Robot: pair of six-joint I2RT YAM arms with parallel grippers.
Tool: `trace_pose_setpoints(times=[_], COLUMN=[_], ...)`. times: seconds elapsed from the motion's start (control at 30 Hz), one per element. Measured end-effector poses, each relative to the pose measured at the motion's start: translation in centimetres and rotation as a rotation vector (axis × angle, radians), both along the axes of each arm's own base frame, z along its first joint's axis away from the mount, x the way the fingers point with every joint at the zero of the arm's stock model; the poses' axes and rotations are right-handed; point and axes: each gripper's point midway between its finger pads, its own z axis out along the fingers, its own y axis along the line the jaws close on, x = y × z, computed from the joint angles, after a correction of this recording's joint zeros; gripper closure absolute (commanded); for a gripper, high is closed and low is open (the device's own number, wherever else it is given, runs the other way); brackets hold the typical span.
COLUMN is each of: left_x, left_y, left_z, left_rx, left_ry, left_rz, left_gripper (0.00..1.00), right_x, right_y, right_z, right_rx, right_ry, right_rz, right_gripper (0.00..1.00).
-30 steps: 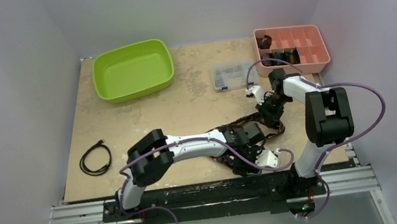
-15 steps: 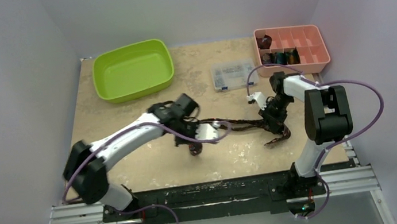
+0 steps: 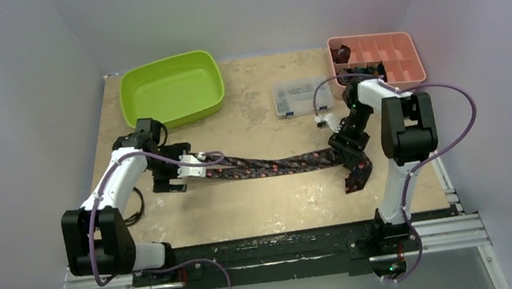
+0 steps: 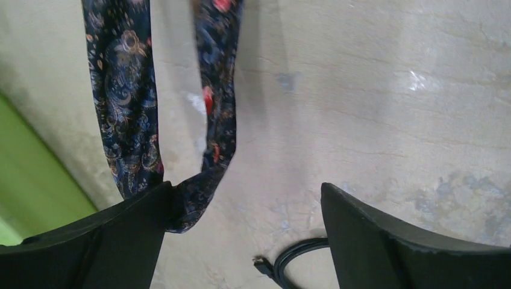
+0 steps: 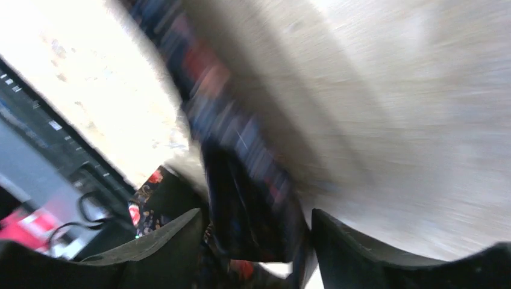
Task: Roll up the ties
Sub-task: Flatten out the tie at the center of the board.
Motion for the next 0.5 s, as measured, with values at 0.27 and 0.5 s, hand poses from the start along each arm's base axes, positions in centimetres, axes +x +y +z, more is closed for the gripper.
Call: trace_pose_setpoints(times=[0.27, 0.5], left_x=[1.4, -0.1], left_y=[-2.6, -3.8], left_z=[5.1, 3.8], left_rx=[-0.133, -0.195], left_ry=[-0.072, 0.031], left_rz=[0.171, 0.328], left_gripper=[0.0, 0.0], right_x=[4.4, 5.3], right_y=[-0.6, -1.6], right_z=[4.0, 7.9], right_rx=[-0.028, -0.041], right_ry=[-0.249, -0.351], right_rz=[-0.032, -0.147], right_gripper=[0.12, 0.49])
